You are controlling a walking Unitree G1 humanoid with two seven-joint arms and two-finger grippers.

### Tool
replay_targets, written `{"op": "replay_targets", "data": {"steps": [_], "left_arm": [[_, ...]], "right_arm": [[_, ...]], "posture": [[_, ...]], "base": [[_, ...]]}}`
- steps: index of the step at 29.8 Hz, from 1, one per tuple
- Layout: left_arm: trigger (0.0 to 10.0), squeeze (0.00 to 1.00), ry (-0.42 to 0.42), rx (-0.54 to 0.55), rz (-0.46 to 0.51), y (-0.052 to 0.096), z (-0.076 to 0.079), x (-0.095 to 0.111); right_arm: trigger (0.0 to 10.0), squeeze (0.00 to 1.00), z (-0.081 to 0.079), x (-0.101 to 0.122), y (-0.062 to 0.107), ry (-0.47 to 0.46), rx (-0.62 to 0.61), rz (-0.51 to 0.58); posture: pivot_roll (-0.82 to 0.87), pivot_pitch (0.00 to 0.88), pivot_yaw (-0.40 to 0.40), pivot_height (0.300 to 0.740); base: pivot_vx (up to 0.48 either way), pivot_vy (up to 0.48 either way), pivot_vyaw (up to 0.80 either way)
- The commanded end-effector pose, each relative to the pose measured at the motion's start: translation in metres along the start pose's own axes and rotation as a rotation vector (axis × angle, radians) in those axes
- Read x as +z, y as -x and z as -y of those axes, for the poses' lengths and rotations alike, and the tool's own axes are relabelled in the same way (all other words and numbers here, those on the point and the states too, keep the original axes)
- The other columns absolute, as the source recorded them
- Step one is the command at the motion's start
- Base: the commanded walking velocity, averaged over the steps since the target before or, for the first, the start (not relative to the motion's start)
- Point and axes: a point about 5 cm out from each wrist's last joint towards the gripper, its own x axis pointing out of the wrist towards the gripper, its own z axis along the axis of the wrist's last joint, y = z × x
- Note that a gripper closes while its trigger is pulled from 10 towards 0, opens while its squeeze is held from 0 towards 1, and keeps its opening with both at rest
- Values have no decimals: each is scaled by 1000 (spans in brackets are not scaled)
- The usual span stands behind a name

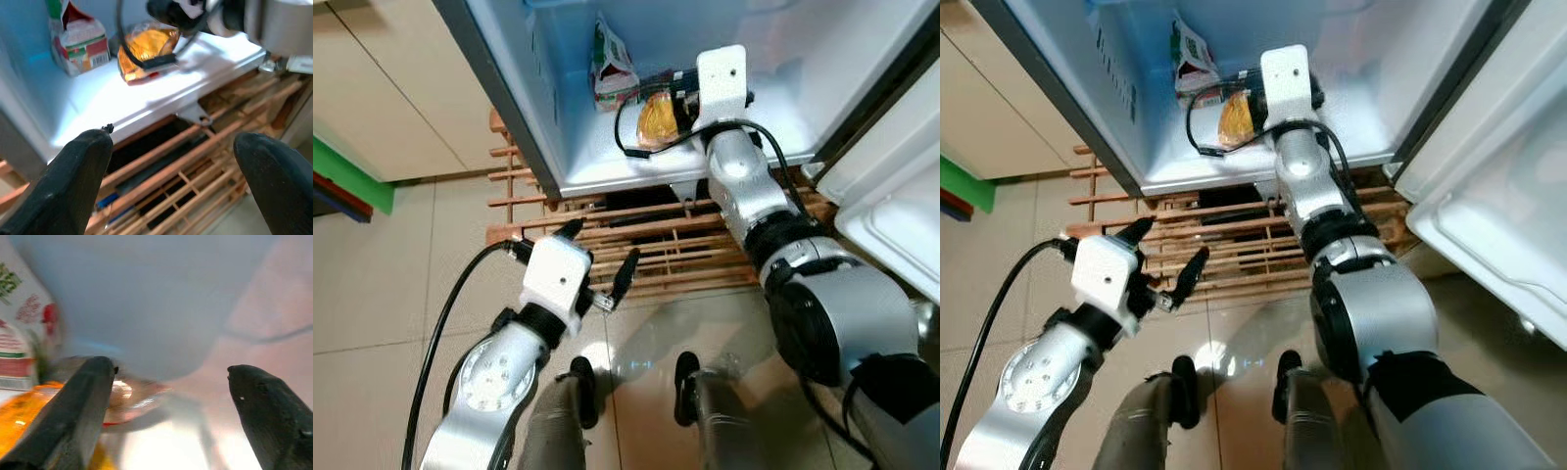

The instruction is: Restocking fridge

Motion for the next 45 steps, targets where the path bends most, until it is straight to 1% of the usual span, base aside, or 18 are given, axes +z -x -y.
{"op": "replay_targets", "data": {"steps": [1, 3, 10, 11, 12, 13, 14, 15, 18, 19, 20, 21, 28, 30, 33, 37, 40, 45], "left_arm": [[10000, 0, 10, 27, -21, -1, -2, -7], [10000, 0, 33, 52, -1, -15, -7, -7], [10000, 0, 46, 129, -8, -33, -21, -14], [10000, 0, 40, 180, -9, -31, -29, -15], [10000, 0, 33, 318, -10, -22, -50, -14], [10000, 0, 33, 318, -10, -22, -50, -14], [10000, 0, 24, 413, -5, -12, -66, -12], [10000, 0, 24, 413, -5, -12, -66, -12], [10000, 0, 3, 432, -3, 0, -76, -16], [10000, 0, 3, 432, -3, 0, -76, -16], [10000, 0, -58, 420, -4, 7, -71, -19], [10000, 0, -70, 419, -5, 9, -70, -19], [10000, 0, -76, 432, -32, 19, -68, -29], [10000, 0, -128, 425, -59, 26, -68, -33], [10000, 0, -130, 417, -73, 27, -66, -36], [10000, 0, -131, 326, -13, 8, -56, -25], [10000, 0, -126, 270, 17, 1, -48, -18], [10000, 0, -127, 276, 20, 1, -49, -19]], "right_arm": [[10000, 0, -1, 4, 5, 25, -12, 81], [10000, 0, 10, 5, 23, -19, -65, 174], [10000, 0, 13, -5, 56, -49, -72, 167], [10000, 0, 16, -12, 69, -99, -90, 142], [10000, 0, 24, -26, 93, -137, -110, 108], [10000, 0, 24, -26, 93, -137, -110, 108], [10000, 0, 31, -36, 112, -135, -118, 91], [10000, 0, 31, -36, 112, -135, -118, 91], [10000, 0, 36, -65, 145, -138, -111, -28], [10000, 0, 36, -65, 145, -138, -111, -28], [10000, 0, 33, -83, 166, -144, -74, -129], [10000, 0, 32, -89, 171, -150, -54, -159], [10000, 0, 41, -122, 191, -196, -79, -384], [10000, 0, 50, -130, 203, -151, -147, -420], [10000, 0, 51, -135, 214, -126, -153, -475], [10000, 0, 43, -129, 208, -252, -83, -434], [10000, 0, 44, -124, 200, -262, -73, -405], [10000, 0, 42, -125, 197, -254, -55, -399]], "posture": [[82, 262, -7, 740], [30, 223, -17, 740], [-36, 136, -24, 740], [-43, 101, -18, 740], [-50, 54, -13, 740], [-50, 54, -13, 740], [-53, 42, -8, 740], [-53, 42, -8, 740], [-63, 11, -6, 740], [-63, 11, -6, 740], [-63, 3, -8, 740], [-62, 0, -11, 740], [-63, 0, -22, 740], [-69, 0, -18, 740], [-72, 0, -14, 740], [-93, 0, 2, 740], [-96, 0, 7, 740], [-89, 0, 7, 740]], "base": [[0, 0, 0], [0, 0, 0], [0, 0, 0], [0, 0, 0], [0, 0, 0], [0, 0, 0], [0, 0, 0], [0, 0, 0], [0, 0, 0], [0, 0, 0], [0, 0, 0], [0, 0, 0], [0, 0, 0], [0, 0, 0], [0, 0, 0], [0, -480, 0], [0, -480, 0], [0, -480, 0]]}}
